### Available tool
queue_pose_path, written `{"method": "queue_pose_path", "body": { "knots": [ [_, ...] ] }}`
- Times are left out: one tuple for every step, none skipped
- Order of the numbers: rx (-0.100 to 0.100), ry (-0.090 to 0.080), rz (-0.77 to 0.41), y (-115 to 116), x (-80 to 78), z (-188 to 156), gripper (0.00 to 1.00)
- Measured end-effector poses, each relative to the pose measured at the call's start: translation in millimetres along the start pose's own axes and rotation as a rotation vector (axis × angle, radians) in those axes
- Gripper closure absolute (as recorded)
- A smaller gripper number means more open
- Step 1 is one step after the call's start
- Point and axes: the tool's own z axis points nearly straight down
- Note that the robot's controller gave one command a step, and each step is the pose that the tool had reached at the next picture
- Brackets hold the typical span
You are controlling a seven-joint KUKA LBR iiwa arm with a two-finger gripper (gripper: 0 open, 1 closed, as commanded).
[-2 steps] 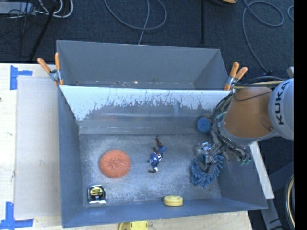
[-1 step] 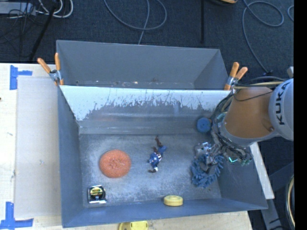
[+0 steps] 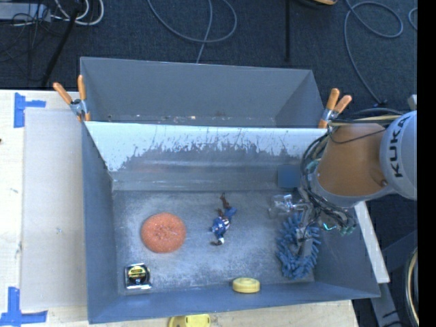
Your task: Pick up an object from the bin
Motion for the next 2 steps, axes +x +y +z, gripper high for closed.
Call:
{"method": "queue_pose_path", "body": {
  "knots": [
    [0.001,0.000,-0.148,14.1,53.4,1.2,1.00],
    [0.001,0.000,-0.149,14.3,53.3,1.2,0.00]
  ]
}}
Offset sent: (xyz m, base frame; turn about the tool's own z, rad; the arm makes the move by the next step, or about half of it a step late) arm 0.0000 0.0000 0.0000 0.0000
